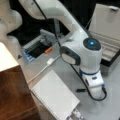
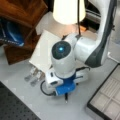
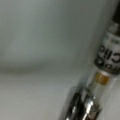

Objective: Open the box. Pick up the pen. Place the pen in the box. Pick up the book. Place the book on the shelf.

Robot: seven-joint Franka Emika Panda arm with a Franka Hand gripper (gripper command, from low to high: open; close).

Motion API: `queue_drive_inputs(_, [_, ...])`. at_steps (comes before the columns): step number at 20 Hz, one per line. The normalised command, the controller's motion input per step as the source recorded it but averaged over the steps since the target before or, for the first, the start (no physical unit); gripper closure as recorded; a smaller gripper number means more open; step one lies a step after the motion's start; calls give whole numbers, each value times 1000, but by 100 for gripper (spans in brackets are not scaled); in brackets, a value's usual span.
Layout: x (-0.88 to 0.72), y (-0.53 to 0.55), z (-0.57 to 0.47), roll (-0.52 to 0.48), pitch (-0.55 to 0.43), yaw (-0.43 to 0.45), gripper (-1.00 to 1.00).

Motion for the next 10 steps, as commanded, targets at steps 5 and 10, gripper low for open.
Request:
queue_drive_inputs(5, [0,-26,-141,-36,-146,160,-100])
queue_drive_inputs(10, [16,-15,-109,-29,-122,164,100])
